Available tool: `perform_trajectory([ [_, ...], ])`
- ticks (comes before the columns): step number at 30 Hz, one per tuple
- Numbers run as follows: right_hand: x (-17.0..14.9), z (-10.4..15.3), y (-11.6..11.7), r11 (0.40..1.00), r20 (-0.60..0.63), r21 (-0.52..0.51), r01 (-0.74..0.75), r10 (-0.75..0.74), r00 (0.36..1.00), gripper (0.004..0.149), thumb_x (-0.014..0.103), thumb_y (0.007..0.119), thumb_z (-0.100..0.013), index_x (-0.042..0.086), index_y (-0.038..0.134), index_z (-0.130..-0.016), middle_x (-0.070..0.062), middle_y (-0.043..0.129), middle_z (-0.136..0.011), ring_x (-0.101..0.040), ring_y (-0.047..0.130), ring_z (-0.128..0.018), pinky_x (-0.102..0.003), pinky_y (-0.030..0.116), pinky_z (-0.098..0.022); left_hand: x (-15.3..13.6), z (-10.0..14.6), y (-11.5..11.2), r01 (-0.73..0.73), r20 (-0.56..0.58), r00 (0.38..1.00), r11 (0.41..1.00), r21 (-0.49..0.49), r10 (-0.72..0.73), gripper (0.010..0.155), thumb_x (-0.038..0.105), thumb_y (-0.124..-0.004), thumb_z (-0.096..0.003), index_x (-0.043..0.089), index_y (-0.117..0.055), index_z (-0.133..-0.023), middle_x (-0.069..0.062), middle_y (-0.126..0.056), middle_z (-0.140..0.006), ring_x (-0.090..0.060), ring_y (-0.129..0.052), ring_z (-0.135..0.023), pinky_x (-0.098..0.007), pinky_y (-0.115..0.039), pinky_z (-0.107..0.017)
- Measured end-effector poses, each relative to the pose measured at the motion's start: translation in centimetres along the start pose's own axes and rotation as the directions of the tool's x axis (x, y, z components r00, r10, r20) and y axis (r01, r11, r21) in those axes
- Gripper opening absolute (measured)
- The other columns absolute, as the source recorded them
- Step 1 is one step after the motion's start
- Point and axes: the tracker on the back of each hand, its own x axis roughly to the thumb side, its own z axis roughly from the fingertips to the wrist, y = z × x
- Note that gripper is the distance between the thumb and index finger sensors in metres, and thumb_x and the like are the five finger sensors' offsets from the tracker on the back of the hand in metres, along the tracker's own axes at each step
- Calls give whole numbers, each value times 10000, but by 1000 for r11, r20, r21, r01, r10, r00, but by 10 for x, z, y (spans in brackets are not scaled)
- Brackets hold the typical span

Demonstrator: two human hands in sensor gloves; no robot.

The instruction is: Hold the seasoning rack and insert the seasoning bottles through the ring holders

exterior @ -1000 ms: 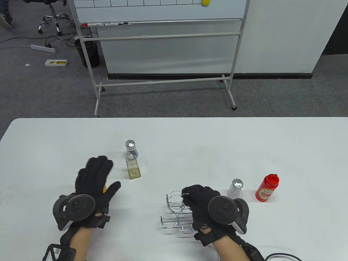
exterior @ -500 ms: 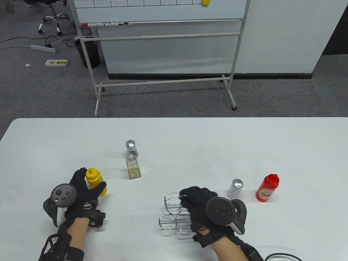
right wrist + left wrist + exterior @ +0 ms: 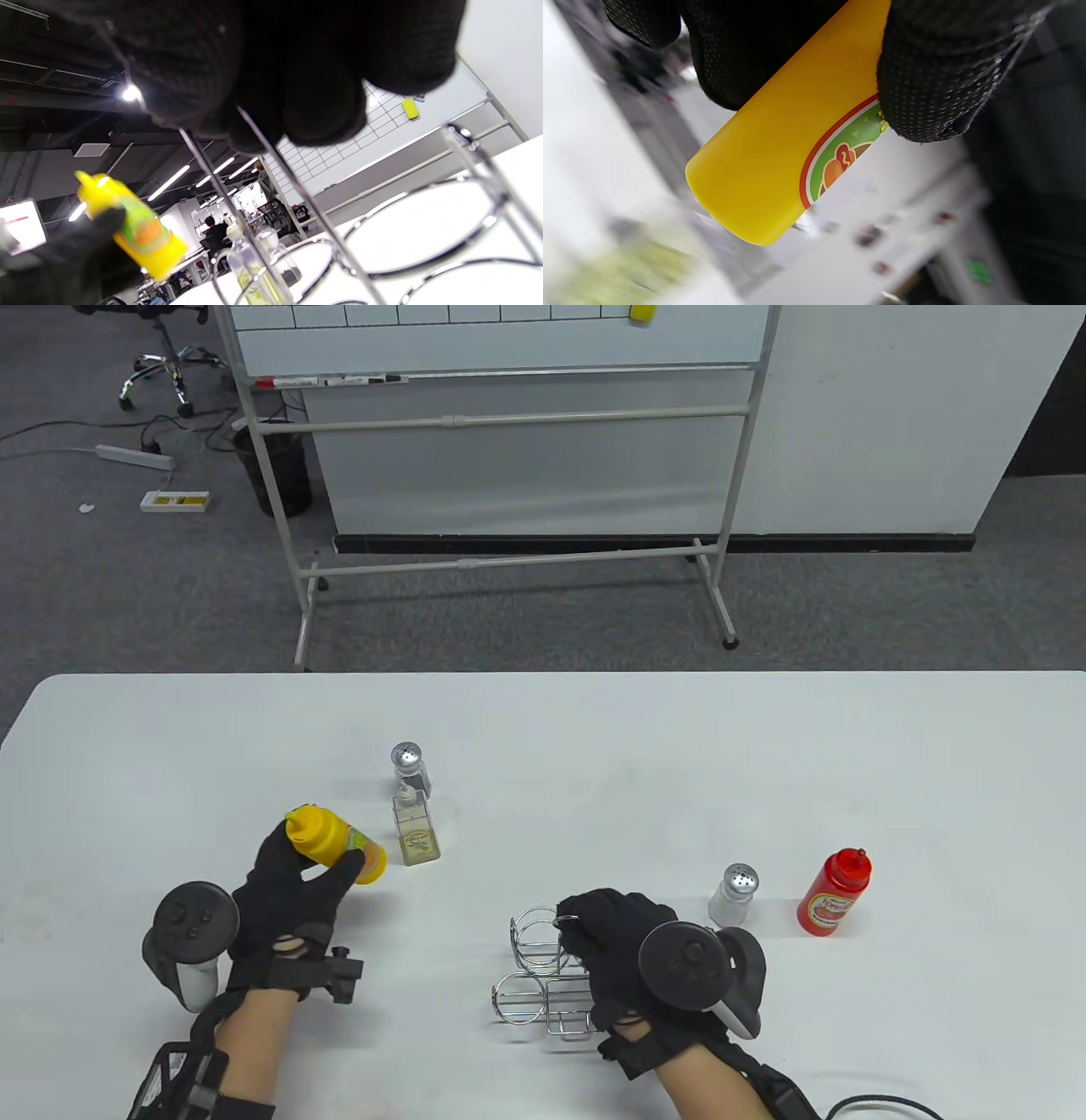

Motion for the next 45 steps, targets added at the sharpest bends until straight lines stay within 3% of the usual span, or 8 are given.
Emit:
perform_trajectory([
  [5,6,1,4,1000,16,7,4,-4,1000,423,317,872,-364,184,964,-755,-72,1019,-706,-296,1039,-484,-468,819,-403,46,15,-48,-41,172,983,985,-166,70,833,524,-972,-426,112,-621,-1059,-160,-753,-1047,-370,-920,-853,-641,-619,-665],
  [12,14,3,5,1000,36,-6,5,-4,999,421,319,873,-362,189,965,-752,-61,1020,-706,-296,1039,-487,-468,819,-404,46,21,-94,-5,141,988,932,-363,60,829,495,-982,-427,109,-618,-1065,-165,-747,-1055,-471,-783,-949,-711,-522,-672],
  [22,16,5,4,1000,31,-17,15,-14,999,423,321,874,-359,183,970,-747,-69,1024,-695,-300,1038,-482,-470,819,-401,45,26,-116,211,210,970,856,-473,-123,811,500,-972,-438,104,-638,-1063,-159,-768,-1043,-507,-693,-987,-736,-464,-673],
  [30,17,7,1,997,35,-53,55,-53,998,425,322,875,-356,183,969,-746,-69,1026,-689,-296,1040,-477,-467,821,-398,34,28,-123,233,156,972,823,-517,-177,781,485,-966,-453,110,-643,-1057,-239,-528,-1175,-600,-481,-1044,-744,-400,-679],
  [35,16,7,1,997,20,-54,50,-49,999,423,323,879,-351,181,975,-739,-73,1028,-682,-295,1047,-467,-467,826,-391,32,27,-123,210,132,978,807,-551,-164,800,495,-939,-455,105,-612,-1072,-246,-500,-1184,-614,-448,-1046,-750,-379,-678],
  [38,15,7,0,997,12,-61,47,-46,999,421,324,880,-352,183,977,-736,-75,1030,-681,-288,1062,-464,-465,835,-382,42,19,-105,152,117,988,819,-553,-104,1006,614,-857,-397,41,-471,-1128,-284,-380,-1207,-639,-345,-1053,-764,-317,-680],
  [42,12,6,0,997,3,-65,44,-44,999,420,324,881,-351,185,976,-736,-61,1034,-680,-291,1072,-465,-466,841,-375,57,-14,-52,109,79,993,946,-307,-88,910,591,-819,-457,74,-505,-1137,-251,-449,-1214,-610,-425,-1069,-749,-361,-701],
  [45,11,6,1,997,0,-60,38,-38,999,421,322,882,-352,183,976,-738,-71,1031,-683,-293,1072,-468,-467,840,-377,52,-48,-23,191,19,982,964,-184,-191,817,534,-838,-495,105,-550,-1128,-219,-509,-1207,-579,-497,-1070,-736,-398,-709],
])
